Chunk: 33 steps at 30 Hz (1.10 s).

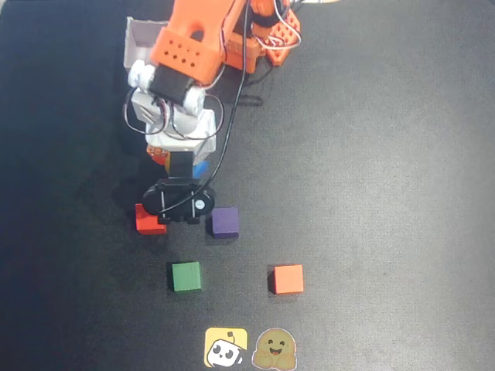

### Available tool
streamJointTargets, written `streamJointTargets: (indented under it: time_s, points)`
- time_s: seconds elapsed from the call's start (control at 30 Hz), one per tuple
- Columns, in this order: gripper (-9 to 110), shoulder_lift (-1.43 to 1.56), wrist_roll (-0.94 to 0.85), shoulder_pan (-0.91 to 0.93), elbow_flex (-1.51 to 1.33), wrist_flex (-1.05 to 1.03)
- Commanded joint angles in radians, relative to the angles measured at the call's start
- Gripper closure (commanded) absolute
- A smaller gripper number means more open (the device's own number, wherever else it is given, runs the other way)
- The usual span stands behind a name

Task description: Put the yellow cube on top of the blue cube.

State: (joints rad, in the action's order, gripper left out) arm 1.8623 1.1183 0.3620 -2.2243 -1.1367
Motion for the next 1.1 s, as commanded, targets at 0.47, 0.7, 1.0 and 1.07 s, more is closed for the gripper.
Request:
streamJointTargets:
  time_s: [0.47, 0.7, 1.0, 1.07]
  points:
    - [96, 0.029, 0.061, -0.021, 0.08, -0.051]
    - [96, 0.049, 0.08, -0.032, 0.094, -0.091]
    - [96, 0.054, 0.094, -0.041, 0.061, -0.067]
    - [96, 0.052, 0.095, -0.043, 0.052, -0.057]
